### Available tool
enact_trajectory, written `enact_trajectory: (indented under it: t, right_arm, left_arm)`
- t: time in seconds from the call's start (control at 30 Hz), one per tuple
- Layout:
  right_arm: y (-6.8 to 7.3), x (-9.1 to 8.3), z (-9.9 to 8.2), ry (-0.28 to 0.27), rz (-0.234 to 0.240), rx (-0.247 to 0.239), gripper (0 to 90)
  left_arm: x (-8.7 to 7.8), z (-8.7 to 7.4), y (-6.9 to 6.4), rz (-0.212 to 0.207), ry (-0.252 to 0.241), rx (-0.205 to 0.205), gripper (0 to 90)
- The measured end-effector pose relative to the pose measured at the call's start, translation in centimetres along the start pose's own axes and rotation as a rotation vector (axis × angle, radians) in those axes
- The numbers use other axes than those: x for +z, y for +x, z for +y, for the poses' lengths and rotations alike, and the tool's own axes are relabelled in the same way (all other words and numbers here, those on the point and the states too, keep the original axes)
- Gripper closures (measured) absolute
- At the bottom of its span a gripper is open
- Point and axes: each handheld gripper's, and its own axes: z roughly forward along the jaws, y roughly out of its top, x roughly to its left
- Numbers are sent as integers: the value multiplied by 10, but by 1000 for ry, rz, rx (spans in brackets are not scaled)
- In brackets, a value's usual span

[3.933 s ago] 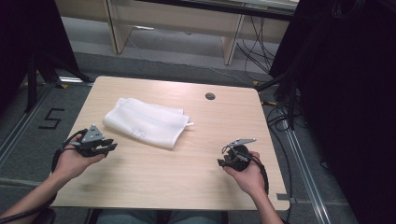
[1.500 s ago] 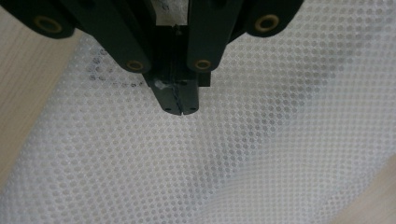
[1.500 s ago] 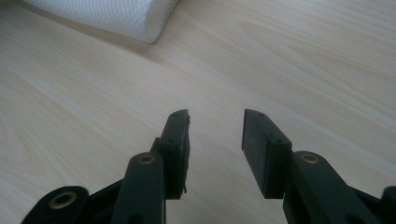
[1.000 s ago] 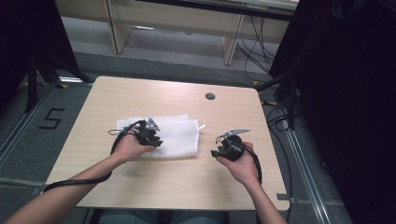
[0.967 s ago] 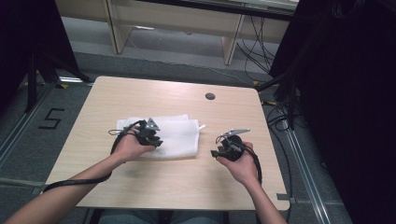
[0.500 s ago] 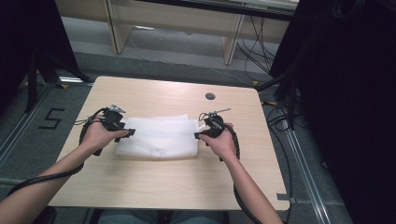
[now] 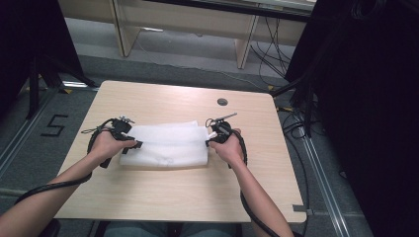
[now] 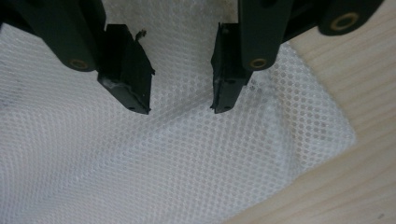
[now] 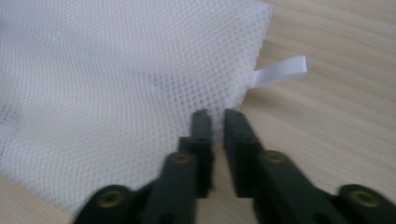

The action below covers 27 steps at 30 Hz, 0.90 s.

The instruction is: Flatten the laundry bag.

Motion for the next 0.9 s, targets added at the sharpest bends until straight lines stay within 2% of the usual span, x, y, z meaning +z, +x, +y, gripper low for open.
enact_trajectory:
  t: [0.03, 0.1, 0.13, 0.17, 0.27, 0.3, 0.33, 0.37, 0.4, 0.43, 0.47, 0.5, 0.53, 0.63, 0.67, 0.7, 0.73, 0.77, 0.8, 0.83, 0.87, 0.9]
  right_arm:
    - [0, -3, -2, -10, 15, -36, 900]
    - [0, -6, -4, -11, 11, -61, 900]
    - [0, -9, -5, -7, 15, -69, 900]
    - [1, -11, -7, -8, 16, -65, 900]
    - [2, -16, -10, 4, 14, -71, 900]
    - [1, -17, -12, 5, 8, -88, 900]
    - [0, -22, -15, -2, 15, -63, 900]
    - [-3, -23, -14, -20, 13, -65, 897]
    - [-3, -24, -13, -25, 18, -16, 842]
    - [-6, -23, -12, -40, 13, -13, 771]
    - [-8, -21, -10, -60, 1, -15, 704]
    - [-8, -21, -10, -60, 1, -15, 704]
    - [-9, -18, -5, -83, 5, 10, 637]
    - [-8, -9, 2, -88, 0, 15, 558]
    - [-6, -5, 4, -69, 1, 35, 544]
    - [-6, -1, 6, -60, 9, 31, 532]
    - [-3, 2, 8, -33, 5, 75, 524]
    - [-3, 2, 8, -33, 5, 75, 524]
    - [-2, 5, 9, -1, -8, 99, 522]
    - [-3, 12, 9, -23, 14, 61, 562]
    - [-3, 12, 9, -23, 14, 61, 562]
    - [0, 12, 10, 28, 7, 111, 613]
  left_arm:
    - [2, 0, -2, -1, 8, 22, 611]
    - [4, 0, -4, -6, 11, 34, 633]
    - [4, 0, -4, -6, 11, 34, 647]
    - [6, 0, -7, 0, 13, 58, 660]
    - [8, 0, -9, -6, 18, 77, 674]
    - [8, 1, -11, -8, 20, 80, 676]
    - [9, 1, -11, -7, 20, 82, 674]
    - [9, 2, -11, -8, 22, 75, 670]
    - [9, 1, -11, -1, 12, 68, 663]
    - [9, 1, -11, -1, 12, 68, 651]
    - [7, 2, -11, 8, -1, 49, 630]
    - [7, 2, -11, 8, -1, 49, 601]
    - [3, 4, -8, 8, -19, 30, 566]
    - [-1, 6, -3, 33, -65, -3, 468]
    - [-1, 6, 0, 34, -71, -12, 447]
    - [0, 6, 1, 37, -87, -42, 433]
    - [1, 5, 3, 37, -87, -50, 423]
    - [1, 5, 3, 37, -87, -50, 418]
    - [1, 5, 5, 28, -72, -57, 418]
    - [2, 3, 7, 21, -46, -50, 427]
    - [2, 3, 7, 21, -46, -50, 438]
    - [3, 2, 6, 22, -39, -46, 438]
